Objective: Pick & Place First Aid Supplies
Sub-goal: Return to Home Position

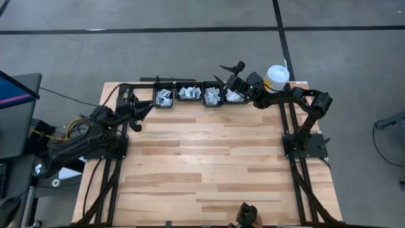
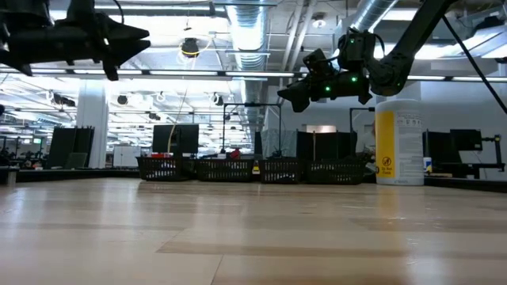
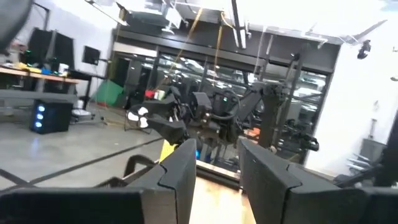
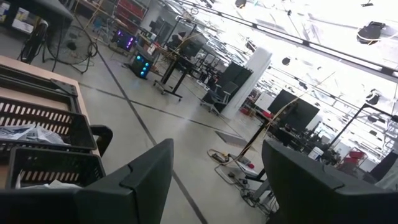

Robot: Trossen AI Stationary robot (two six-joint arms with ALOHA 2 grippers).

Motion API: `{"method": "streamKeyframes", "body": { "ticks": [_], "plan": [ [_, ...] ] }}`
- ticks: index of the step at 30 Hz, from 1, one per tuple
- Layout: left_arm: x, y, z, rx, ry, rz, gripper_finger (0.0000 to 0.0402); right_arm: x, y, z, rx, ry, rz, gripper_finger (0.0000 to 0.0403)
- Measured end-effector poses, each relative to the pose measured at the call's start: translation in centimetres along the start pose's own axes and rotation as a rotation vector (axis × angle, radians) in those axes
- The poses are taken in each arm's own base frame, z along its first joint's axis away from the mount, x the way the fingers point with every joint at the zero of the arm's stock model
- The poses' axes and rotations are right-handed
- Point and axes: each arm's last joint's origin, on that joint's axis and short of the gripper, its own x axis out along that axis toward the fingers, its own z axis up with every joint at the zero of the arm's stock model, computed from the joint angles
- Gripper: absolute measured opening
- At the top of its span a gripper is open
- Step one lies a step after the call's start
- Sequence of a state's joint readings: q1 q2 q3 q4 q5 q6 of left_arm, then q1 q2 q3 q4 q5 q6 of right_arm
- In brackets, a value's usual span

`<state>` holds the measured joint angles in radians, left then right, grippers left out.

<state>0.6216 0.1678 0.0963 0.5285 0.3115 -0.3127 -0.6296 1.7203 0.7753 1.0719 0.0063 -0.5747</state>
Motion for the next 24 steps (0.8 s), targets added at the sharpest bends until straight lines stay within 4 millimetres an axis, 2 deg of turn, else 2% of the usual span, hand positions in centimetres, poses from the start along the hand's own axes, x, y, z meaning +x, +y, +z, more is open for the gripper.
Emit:
{"method": "streamKeyframes", "body": {
  "ticks": [4, 10, 15, 24],
  "plan": [
    [-0.6, 0.1, 0.0, 0.006, -0.004, 0.093, 0.012, 0.0, 0.0, 0.0, 0.0, 0.001, 0.002, 0.024],
    [-0.5, 0.3, 0.8, 0.01, 0.116, 0.276, 0.0121, 0.0, 0.0, 0.0, 0.0, 0.001, 0.002, 0.024],
    [-0.6, 0.0, 1.7, -0.009, 0.205, 0.313, 0.0121, 0.0, 0.0, 0.0, 0.0, 0.001, 0.002, 0.024],
    [-1.7, 0.0, 0.9, 0.004, 0.19, 0.37, 0.0121, 0.0, 0.0, -0.1, -0.001, 0.011, 0.005, 0.024]
  ]
}}
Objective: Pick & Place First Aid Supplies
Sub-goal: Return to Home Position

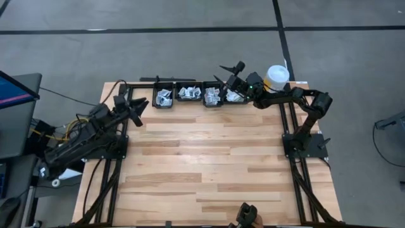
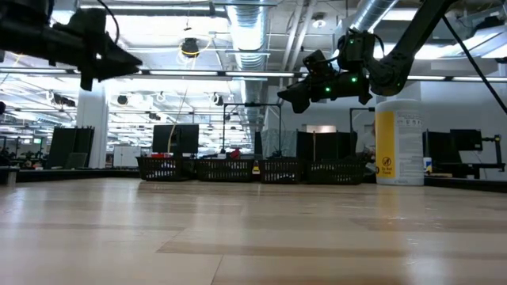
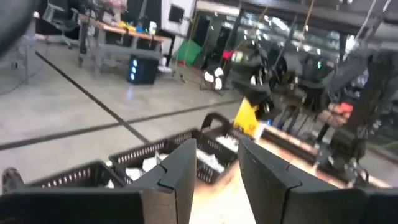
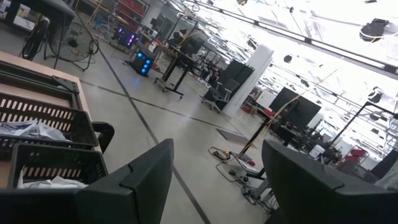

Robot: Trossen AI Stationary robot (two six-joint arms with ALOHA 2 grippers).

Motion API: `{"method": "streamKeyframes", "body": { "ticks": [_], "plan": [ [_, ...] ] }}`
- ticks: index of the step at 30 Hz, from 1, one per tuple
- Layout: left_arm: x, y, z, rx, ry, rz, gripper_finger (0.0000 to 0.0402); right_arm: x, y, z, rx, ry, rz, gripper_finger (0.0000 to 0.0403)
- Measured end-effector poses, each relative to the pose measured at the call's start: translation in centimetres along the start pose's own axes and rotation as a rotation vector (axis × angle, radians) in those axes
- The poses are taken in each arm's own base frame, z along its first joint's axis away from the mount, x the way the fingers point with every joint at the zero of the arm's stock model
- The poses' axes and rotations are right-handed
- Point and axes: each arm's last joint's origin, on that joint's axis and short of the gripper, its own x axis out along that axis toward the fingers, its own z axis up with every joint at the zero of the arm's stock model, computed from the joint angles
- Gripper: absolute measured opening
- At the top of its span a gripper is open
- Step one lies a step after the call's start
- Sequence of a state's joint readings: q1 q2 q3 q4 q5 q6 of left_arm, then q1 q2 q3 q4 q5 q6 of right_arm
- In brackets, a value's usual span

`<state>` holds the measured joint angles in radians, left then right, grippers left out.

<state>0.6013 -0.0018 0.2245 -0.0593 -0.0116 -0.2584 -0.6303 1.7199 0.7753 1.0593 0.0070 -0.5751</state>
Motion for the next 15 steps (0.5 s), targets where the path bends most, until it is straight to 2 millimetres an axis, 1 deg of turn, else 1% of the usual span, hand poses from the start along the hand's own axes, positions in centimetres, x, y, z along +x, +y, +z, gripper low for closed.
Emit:
{"method": "streamKeyframes", "body": {
  "ticks": [3, 6, 15],
  "plan": [
    [0.3, 0.1, -0.8, 0.012, 0.027, 0.008, 0.0122, 0.0, 0.0, -0.1, 0.0, 0.005, 0.001, 0.024],
    [0.4, 0.0, -1.6, 0.011, 0.003, 0.004, 0.012, 0.0, -0.2, -0.2, -0.001, 0.007, -0.003, 0.024],
    [0.5, -1.1, -3.4, 0.019, 0.05, -0.16, 0.0121, 0.0, -0.1, -0.1, 0.006, 0.013, -0.011, 0.024]
  ]
}}
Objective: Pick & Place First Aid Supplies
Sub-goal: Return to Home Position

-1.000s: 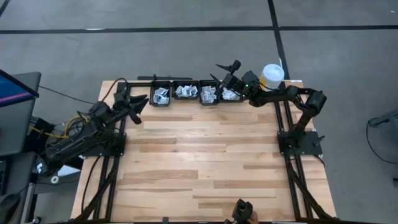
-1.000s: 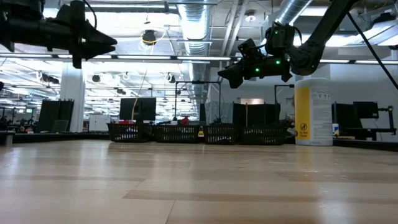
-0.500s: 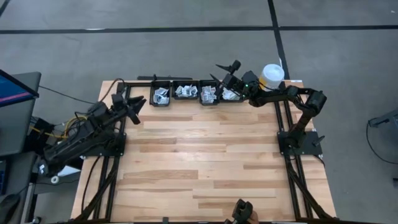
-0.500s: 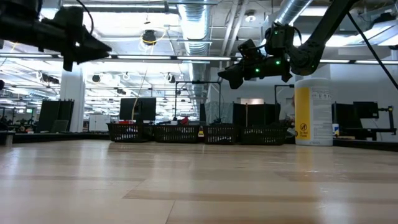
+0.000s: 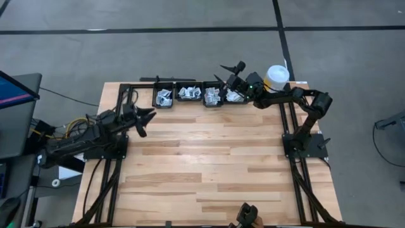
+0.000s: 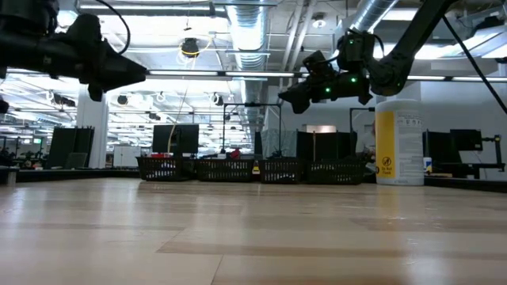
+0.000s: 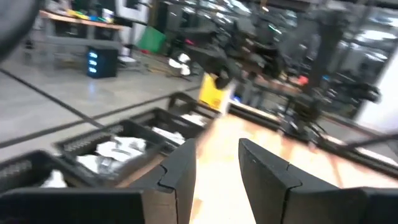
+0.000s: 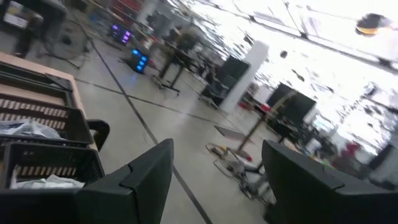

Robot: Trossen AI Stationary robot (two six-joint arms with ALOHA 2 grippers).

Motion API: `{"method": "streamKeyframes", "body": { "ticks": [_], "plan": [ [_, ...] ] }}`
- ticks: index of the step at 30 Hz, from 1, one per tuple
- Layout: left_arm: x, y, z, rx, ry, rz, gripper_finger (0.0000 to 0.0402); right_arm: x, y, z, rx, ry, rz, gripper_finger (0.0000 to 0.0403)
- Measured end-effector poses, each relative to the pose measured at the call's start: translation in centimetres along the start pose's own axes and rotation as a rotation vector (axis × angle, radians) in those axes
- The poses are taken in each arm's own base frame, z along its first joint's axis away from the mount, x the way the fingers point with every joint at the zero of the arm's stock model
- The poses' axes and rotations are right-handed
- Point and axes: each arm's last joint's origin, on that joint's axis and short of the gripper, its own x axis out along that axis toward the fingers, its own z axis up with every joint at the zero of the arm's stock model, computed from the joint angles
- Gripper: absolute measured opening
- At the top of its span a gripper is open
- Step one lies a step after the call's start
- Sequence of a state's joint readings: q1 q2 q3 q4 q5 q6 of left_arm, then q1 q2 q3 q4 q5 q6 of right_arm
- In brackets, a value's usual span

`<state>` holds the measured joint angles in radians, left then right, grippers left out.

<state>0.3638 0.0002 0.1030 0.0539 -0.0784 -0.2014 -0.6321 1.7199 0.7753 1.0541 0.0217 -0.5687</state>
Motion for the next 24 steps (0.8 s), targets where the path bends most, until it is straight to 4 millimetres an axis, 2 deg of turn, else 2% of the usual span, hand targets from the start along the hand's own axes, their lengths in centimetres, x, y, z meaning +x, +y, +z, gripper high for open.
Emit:
{"method": "streamKeyframes", "body": {
  "ticks": [8, 14, 19, 24],
  "plan": [
    [-0.2, -1.4, -0.8, -0.01, 0.058, -0.136, 0.0121, -0.2, 1.7, 0.5, 0.02, 0.11, -0.078, 0.024],
    [-0.3, -1.6, -1.3, -0.009, 0.106, -0.141, 0.0122, -1.2, 4.8, 2.2, 0.056, 0.201, 0.063, 0.024],
    [-0.3, -1.3, -2.0, 0.016, 0.164, -0.053, 0.012, -3.2, 5.6, 4.5, 0.23, 0.27, 0.241, 0.024],
    [-0.3, -1.1, -2.5, 0.024, 0.183, -0.037, 0.0122, -7.4, 4.5, 7.2, 0.338, 0.34, 0.361, 0.024]
  ]
}}
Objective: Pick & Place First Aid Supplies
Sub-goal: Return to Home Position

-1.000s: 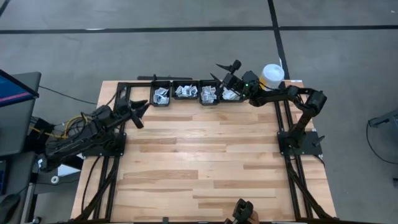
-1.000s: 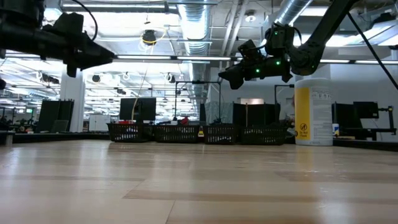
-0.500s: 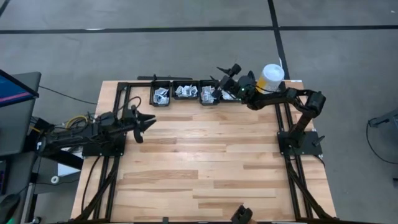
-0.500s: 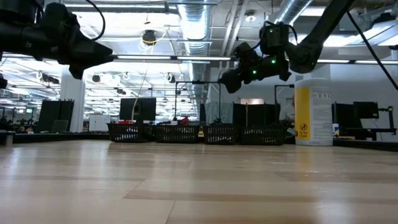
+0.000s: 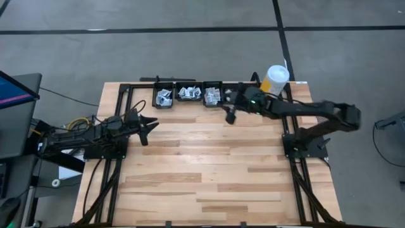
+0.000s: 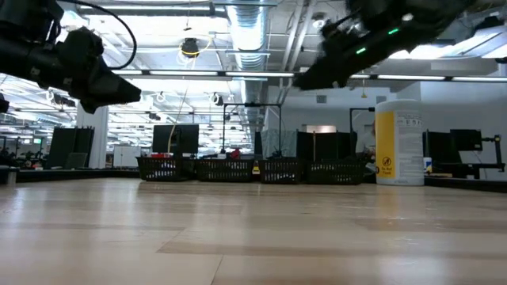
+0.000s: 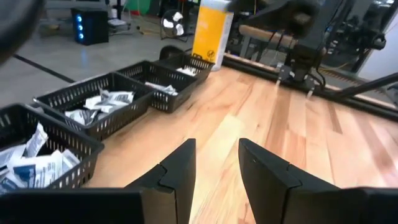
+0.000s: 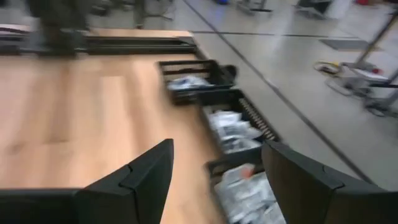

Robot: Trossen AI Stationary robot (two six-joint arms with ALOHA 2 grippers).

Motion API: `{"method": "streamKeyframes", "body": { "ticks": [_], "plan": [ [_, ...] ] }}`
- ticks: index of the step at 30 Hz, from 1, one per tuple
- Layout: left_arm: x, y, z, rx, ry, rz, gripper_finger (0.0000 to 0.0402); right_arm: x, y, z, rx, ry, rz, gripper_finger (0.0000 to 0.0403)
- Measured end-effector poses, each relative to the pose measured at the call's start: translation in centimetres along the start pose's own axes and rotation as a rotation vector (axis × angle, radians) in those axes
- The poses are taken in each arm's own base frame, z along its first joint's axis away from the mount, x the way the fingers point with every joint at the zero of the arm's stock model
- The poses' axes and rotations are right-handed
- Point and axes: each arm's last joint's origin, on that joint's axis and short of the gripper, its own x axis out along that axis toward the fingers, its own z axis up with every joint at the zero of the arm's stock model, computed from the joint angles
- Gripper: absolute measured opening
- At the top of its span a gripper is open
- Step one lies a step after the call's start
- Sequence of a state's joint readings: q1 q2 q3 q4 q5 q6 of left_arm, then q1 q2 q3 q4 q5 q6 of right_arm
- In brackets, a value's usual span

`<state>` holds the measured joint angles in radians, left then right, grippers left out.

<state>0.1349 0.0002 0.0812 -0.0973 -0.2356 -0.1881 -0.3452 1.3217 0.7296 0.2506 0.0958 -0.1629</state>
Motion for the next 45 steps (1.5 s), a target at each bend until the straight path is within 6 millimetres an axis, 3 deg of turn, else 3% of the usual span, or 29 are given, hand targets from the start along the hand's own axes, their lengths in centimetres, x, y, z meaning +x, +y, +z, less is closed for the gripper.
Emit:
{"method": "streamKeyframes", "body": {
  "ticks": [4, 10, 16, 22, 26, 30, 34, 41, 45],
  "plan": [
    [0.2, 0.1, -0.9, 0.004, 0.018, 0.014, 0.012, -4.9, 0.7, -0.6, 0.028, -0.057, 0.053, 0.024],
    [0.3, 0.1, -0.9, 0.001, -0.012, 0.0, 0.0122, -11.0, 1.1, -3.6, 0.08, -0.09, 0.095, 0.024],
    [0.3, 0.1, -0.9, 0.022, -0.012, 0.0, 0.012, -14.0, 1.7, -6.1, 0.173, -0.072, 0.174, 0.024],
    [0.4, 0.0, -1.0, 0.026, 0.002, -0.039, 0.0121, -17.0, 2.8, -6.1, 0.175, -0.195, 0.536, 0.024],
    [0.6, 0.0, -1.3, 0.04, 0.04, -0.033, 0.012, -19.1, 3.0, -6.5, 0.177, -0.244, 0.631, 0.024],
    [0.9, 0.0, -1.7, 0.067, 0.086, -0.025, 0.0122, -19.7, 3.2, -7.8, 0.196, -0.345, 0.632, 0.024],
    [1.1, 0.0, -1.8, 0.07, 0.101, -0.023, 0.012, -18.5, 4.1, -10.1, 0.228, -0.328, 0.583, 0.024],
    [0.9, -0.1, -1.7, 0.06, 0.084, -0.062, 0.0122, -18.0, 4.6, -10.7, 0.224, -0.355, 0.564, 0.024],
    [0.9, -0.2, -1.9, 0.06, 0.099, -0.107, 0.012, -17.1, 5.3, -12.1, 0.223, -0.338, 0.558, 0.024]
  ]
}}
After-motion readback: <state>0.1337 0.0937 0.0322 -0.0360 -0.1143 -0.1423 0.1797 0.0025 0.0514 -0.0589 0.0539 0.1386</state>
